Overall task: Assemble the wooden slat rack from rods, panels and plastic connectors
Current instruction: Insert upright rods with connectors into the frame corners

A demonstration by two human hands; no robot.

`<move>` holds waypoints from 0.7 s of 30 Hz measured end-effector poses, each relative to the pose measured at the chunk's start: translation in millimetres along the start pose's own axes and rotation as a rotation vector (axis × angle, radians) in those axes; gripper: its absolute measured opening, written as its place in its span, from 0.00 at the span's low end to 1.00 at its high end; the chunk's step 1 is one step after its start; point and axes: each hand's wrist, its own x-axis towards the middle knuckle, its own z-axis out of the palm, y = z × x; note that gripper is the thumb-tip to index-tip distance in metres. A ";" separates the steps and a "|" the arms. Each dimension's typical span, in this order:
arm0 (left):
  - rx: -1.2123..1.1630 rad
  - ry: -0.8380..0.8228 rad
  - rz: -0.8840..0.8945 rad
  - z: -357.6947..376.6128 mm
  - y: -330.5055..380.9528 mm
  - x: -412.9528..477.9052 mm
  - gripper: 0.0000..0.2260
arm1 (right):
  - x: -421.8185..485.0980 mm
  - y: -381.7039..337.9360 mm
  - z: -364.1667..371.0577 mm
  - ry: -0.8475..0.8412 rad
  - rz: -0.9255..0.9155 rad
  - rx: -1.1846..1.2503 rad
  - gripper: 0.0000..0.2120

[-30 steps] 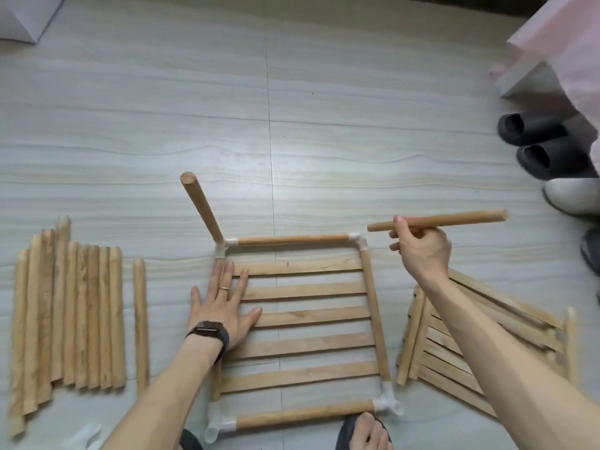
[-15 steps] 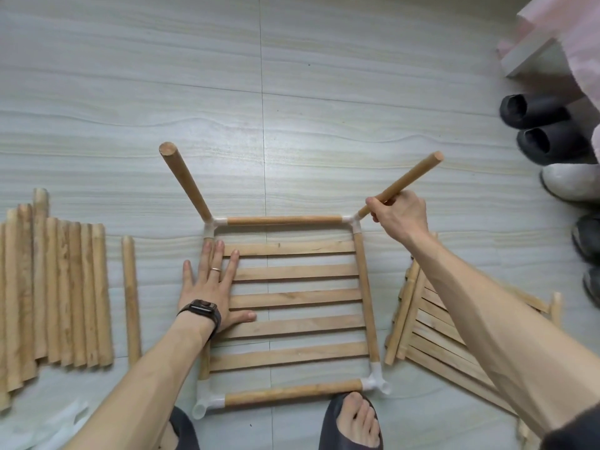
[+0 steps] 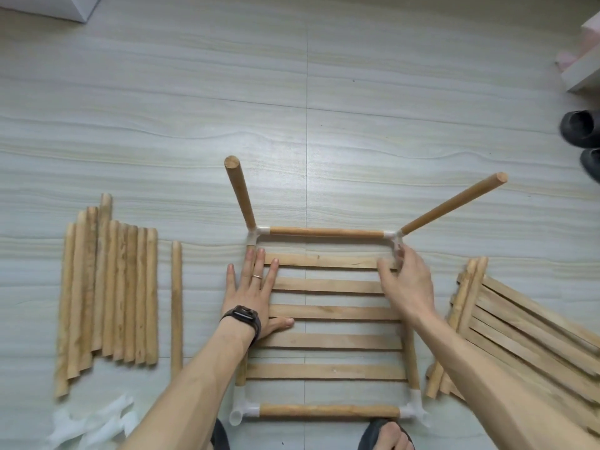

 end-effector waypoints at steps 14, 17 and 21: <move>-0.455 0.428 -0.431 -19.4 -60.4 -33.9 0.28 | -30.6 -18.5 95.1 -0.485 -0.574 -0.696 0.38; -0.422 0.322 -0.649 -2.4 -86.4 -65.8 0.25 | -29.2 -22.4 95.0 -0.476 -0.569 -0.721 0.39; -0.425 0.100 -0.643 9.6 -104.1 -83.7 0.16 | -38.2 -32.9 88.6 -0.448 -0.550 -0.744 0.39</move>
